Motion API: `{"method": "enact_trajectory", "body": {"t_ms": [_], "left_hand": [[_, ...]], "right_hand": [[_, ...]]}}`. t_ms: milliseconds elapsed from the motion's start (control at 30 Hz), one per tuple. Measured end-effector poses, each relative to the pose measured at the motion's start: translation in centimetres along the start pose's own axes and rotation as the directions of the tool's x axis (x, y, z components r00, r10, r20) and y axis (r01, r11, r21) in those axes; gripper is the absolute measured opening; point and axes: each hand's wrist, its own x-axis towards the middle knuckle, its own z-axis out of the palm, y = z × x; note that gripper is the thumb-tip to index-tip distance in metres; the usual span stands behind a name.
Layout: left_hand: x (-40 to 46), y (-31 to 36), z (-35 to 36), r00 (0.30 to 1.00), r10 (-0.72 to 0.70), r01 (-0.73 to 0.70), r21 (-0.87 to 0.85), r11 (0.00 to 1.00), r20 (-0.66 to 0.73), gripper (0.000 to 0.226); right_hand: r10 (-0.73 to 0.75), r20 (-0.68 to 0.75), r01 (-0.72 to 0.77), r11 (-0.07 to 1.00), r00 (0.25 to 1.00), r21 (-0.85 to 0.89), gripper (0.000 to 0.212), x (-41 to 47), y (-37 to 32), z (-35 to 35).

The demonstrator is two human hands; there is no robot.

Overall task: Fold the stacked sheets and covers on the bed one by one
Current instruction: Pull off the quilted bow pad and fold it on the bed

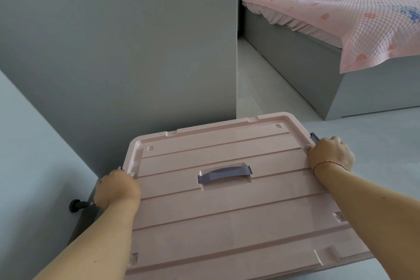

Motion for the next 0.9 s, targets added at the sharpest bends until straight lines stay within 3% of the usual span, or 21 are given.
{"method": "enact_trajectory", "body": {"t_ms": [900], "left_hand": [[2.9,2.3,1.0,0.999,-0.004,0.002,-0.057,0.998,-0.048,0.037]], "right_hand": [[0.003,-0.028,-0.003,1.000,1.000,-0.008,0.045,2.5,-2.4,1.3]]}}
